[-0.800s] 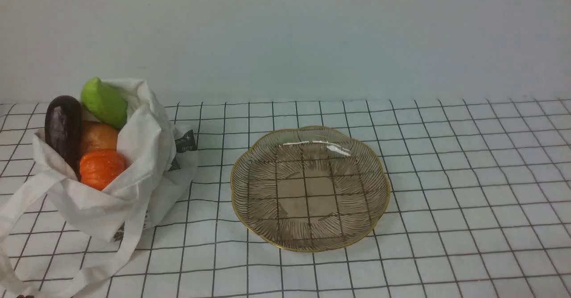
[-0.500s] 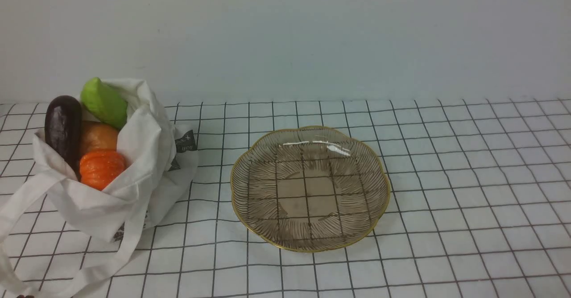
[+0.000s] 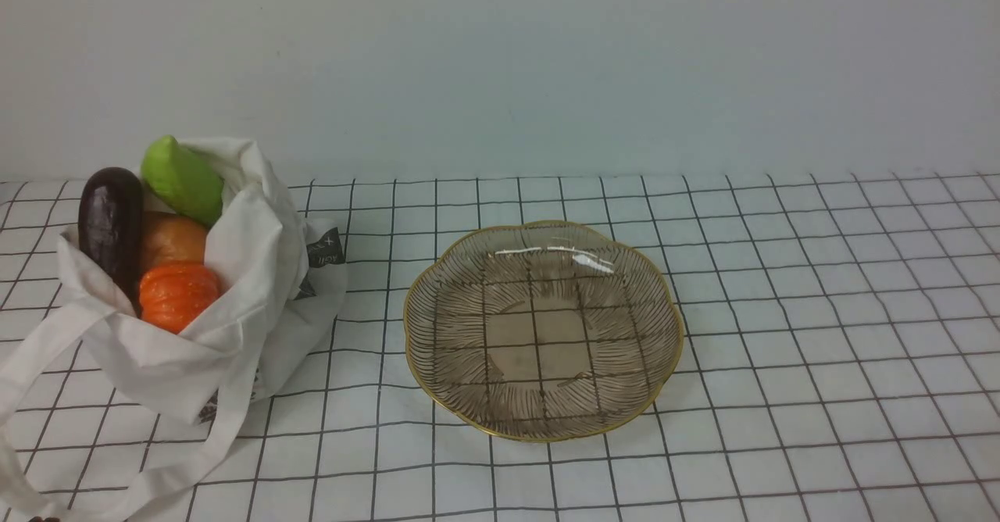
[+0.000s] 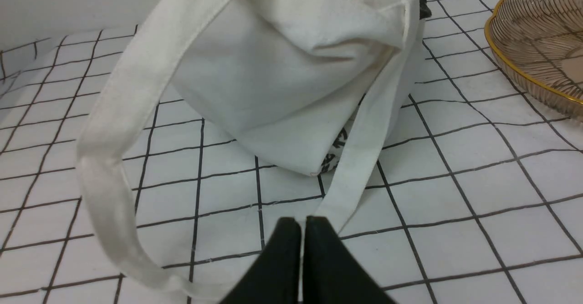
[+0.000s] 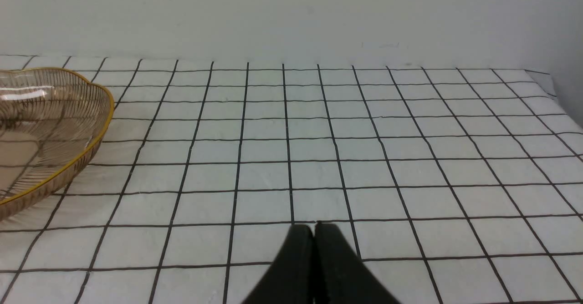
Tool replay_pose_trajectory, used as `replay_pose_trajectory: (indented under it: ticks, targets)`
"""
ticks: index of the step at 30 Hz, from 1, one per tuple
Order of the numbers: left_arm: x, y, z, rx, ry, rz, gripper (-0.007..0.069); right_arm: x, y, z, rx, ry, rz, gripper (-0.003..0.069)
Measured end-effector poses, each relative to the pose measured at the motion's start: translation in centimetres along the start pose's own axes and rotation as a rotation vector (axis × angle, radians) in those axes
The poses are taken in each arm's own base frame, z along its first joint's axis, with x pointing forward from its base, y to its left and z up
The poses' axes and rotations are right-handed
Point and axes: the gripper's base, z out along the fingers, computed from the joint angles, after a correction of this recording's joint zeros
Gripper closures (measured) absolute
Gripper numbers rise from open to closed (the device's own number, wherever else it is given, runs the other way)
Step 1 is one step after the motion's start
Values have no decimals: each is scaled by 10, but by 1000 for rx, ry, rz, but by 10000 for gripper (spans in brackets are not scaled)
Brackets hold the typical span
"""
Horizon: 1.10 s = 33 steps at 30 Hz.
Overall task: Take vegetables from bag on white checkered tablecloth place on plate.
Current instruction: 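Reach into the cloth bag and grasp the green cucumber with the left gripper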
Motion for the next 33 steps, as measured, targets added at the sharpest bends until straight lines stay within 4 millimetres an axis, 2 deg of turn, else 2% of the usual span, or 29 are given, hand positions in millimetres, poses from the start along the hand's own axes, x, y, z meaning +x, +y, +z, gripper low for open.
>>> replay_pose_trajectory:
  ticks: [6, 10, 12, 15, 19, 22, 24, 27, 28, 30, 33]
  targets:
    - [-1, 0, 0, -1, -11, -18, 633, 0, 0, 0, 0, 0, 0, 673]
    - [-5, -3, 0, 35, -52, -183, 633, 0, 0, 0, 0, 0, 0, 673]
    - [-9, -5, -1, 77, -91, -366, 633, 0, 0, 0, 0, 0, 0, 673]
    - [-11, -7, -1, 113, -105, -515, 633, 0, 0, 0, 0, 0, 0, 673]
    - [-15, -8, -1, 138, -134, -618, 633, 0, 0, 0, 0, 0, 0, 673]
    - [-23, -5, -3, 150, -229, -717, 633, 0, 0, 0, 0, 0, 0, 673]
    - [-35, 2, -7, 142, -382, -818, 633, 0, 0, 0, 0, 0, 0, 673]
    - [-45, 9, -12, 122, -514, -858, 633, 0, 0, 0, 0, 0, 0, 673]
    - [-59, 13, -21, 117, -602, -841, 633, 0, 0, 0, 0, 0, 0, 673]
    - [-84, 15, -36, 128, -670, -759, 633, 0, 0, 0, 0, 0, 0, 673]
    - [-126, 11, -51, 140, -598, -562, 633, 0, 0, 0, 0, 0, 0, 673]
